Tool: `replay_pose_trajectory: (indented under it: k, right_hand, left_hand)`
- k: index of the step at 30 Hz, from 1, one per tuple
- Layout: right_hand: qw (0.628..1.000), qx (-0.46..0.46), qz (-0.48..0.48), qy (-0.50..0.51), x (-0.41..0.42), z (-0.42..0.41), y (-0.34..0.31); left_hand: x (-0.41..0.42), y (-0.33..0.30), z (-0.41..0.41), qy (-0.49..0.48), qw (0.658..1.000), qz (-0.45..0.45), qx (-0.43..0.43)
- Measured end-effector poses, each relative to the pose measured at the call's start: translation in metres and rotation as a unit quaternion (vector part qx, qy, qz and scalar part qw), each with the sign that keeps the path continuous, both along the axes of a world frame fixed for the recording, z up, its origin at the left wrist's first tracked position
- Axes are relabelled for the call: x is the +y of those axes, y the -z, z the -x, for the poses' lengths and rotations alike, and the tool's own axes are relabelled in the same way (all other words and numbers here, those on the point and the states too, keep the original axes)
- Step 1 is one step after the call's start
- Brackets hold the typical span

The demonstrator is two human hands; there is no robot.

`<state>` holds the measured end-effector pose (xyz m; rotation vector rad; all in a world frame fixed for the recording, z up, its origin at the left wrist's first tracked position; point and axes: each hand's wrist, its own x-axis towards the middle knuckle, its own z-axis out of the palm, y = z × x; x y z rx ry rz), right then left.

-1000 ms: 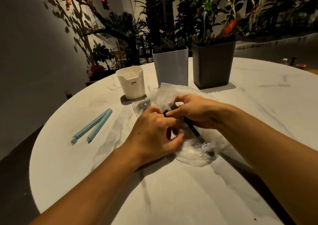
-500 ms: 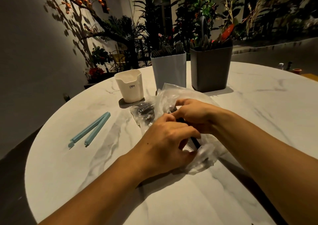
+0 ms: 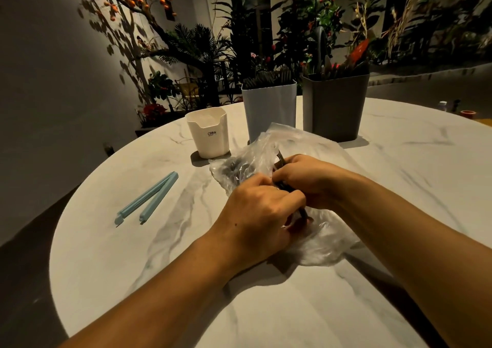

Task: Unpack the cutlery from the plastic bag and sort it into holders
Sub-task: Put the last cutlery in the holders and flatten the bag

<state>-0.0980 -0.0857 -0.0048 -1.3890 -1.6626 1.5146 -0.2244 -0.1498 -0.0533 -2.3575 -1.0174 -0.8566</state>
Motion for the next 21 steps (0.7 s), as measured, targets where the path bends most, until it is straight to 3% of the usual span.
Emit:
replay_pose_trajectory:
  k: [4, 12, 17, 21]
  right_hand:
    - [1.0, -0.01, 0.006, -0.013, -0.001, 0.001, 0.0]
    - [0.998, -0.033, 0.006, -0.054, -0.004, -0.002, -0.008]
    - [0.997, -0.062, 0.026, -0.029, -0.003, -0.009, -0.015]
    - [0.99, -0.122, -0.031, -0.068, -0.006, -0.016, -0.019]
  left_hand:
    - [0.002, 0.0, 0.004, -0.045, 0.998, -0.037, 0.0]
    - [-0.004, -0.009, 0.011, -0.054, 0.993, -0.041, -0.101]
    - [0.002, -0.012, 0.027, -0.213, 0.971, -0.022, -0.108]
    - [0.007, -0.012, 0.035, -0.325, 0.941, 0.062, -0.078]
